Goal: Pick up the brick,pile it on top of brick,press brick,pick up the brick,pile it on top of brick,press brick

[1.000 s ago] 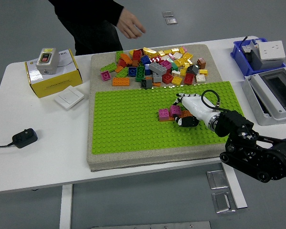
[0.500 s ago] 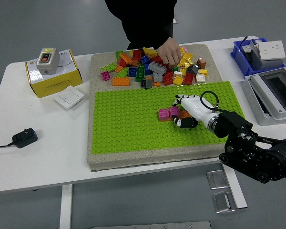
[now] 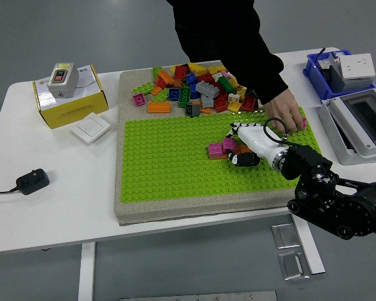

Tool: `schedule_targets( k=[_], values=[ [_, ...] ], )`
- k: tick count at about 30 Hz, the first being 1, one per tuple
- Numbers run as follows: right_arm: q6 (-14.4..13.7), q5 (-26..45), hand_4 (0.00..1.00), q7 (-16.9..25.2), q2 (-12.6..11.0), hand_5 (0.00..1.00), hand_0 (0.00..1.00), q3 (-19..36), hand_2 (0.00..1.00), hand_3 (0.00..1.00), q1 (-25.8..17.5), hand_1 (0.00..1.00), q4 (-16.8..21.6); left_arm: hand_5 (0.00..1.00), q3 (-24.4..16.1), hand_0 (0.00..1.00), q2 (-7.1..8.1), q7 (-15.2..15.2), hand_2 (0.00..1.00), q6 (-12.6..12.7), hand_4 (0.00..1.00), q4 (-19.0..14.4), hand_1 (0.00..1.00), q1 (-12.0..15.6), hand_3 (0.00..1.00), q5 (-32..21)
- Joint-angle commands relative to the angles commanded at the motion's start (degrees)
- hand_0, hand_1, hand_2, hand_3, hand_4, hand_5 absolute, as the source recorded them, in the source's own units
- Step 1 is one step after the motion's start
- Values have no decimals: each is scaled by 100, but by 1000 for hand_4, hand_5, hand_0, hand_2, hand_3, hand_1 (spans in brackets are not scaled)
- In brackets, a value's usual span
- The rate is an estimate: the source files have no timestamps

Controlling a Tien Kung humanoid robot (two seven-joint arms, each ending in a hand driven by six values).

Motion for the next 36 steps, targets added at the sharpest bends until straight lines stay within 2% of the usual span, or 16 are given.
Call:
schedule_targets(
  k=[36],
  values=[
    [-28, 33, 498, 23, 56, 343, 944, -81, 975, 625, -4, 939, -44, 569, -23, 665, -22, -7, 651, -3, 362, 0, 664, -11, 642, 33]
  ],
)
